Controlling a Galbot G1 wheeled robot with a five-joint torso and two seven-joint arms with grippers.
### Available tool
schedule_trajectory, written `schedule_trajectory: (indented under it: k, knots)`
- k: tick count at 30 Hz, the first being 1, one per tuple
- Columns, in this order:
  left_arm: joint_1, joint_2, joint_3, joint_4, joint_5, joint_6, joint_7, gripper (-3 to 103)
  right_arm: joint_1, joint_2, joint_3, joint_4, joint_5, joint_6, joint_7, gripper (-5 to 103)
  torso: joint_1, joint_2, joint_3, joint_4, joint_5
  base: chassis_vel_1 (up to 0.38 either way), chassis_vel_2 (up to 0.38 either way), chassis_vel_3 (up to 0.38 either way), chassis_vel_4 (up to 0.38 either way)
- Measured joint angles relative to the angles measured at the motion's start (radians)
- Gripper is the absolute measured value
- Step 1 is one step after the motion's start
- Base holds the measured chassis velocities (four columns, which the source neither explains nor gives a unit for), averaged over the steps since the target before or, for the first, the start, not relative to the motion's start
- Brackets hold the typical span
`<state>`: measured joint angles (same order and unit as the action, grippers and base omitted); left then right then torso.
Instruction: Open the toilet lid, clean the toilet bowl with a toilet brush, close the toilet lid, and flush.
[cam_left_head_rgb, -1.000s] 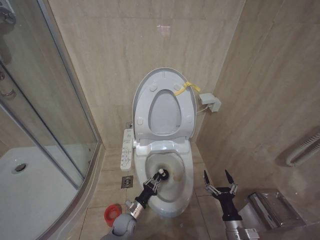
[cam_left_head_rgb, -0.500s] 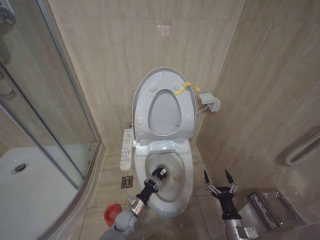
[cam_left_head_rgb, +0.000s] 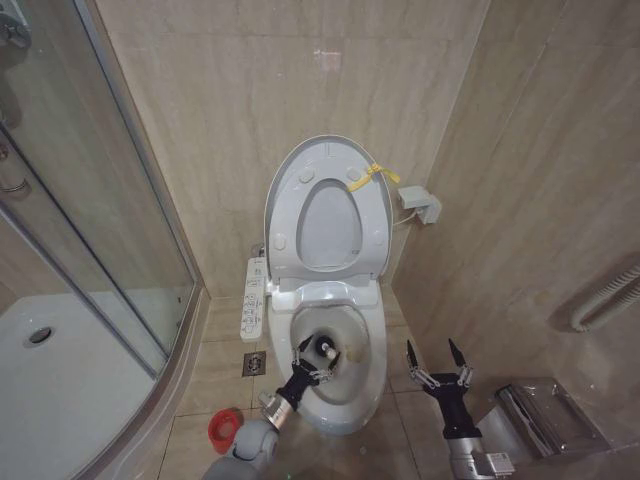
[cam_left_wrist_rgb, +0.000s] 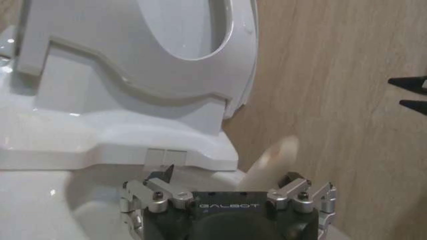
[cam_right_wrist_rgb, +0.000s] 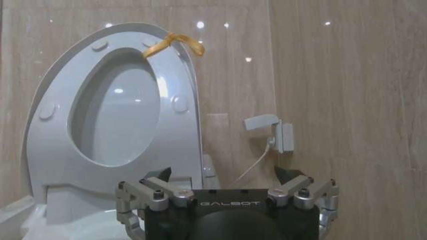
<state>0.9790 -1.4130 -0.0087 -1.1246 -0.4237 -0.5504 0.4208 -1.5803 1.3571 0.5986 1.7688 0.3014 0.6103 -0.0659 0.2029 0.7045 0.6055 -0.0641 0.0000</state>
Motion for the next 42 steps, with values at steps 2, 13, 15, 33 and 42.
schedule_trajectory:
  k: [2,13,15,33,42]
  knots:
    - [0.002,-0.001,0.009,-0.020,0.007,0.007,-0.003,97,-0.002,-0.001,0.002,0.002,0.000,0.000,0.000,100,0.000,0.000,0.000,0.0000,0.0001,0.000,0.000,0.000,0.000]
    - [0.001,0.003,0.000,-0.007,0.023,0.010,-0.025,96,0.002,0.004,0.000,0.000,-0.001,0.000,0.000,100,0.000,0.000,0.000,0.0000,0.0001,0.000,0.000,0.000,0.000]
    - [0.000,0.004,-0.003,-0.007,0.023,0.010,-0.029,96,0.003,0.005,-0.001,0.000,-0.002,0.000,0.000,100,0.000,0.000,0.000,0.0001,0.0001,0.000,0.000,0.000,0.000]
    - [-0.006,0.003,-0.007,-0.023,0.141,0.056,-0.151,93,0.001,0.005,-0.001,0.004,-0.004,0.000,-0.002,100,0.000,0.000,0.000,0.0000,0.0000,0.000,0.000,0.000,0.000]
    - [-0.006,0.002,-0.006,-0.041,0.160,0.070,-0.185,70,0.005,0.003,-0.002,0.001,-0.004,0.000,-0.002,100,0.000,0.000,0.000,0.0000,0.0000,0.000,0.000,0.000,0.000]
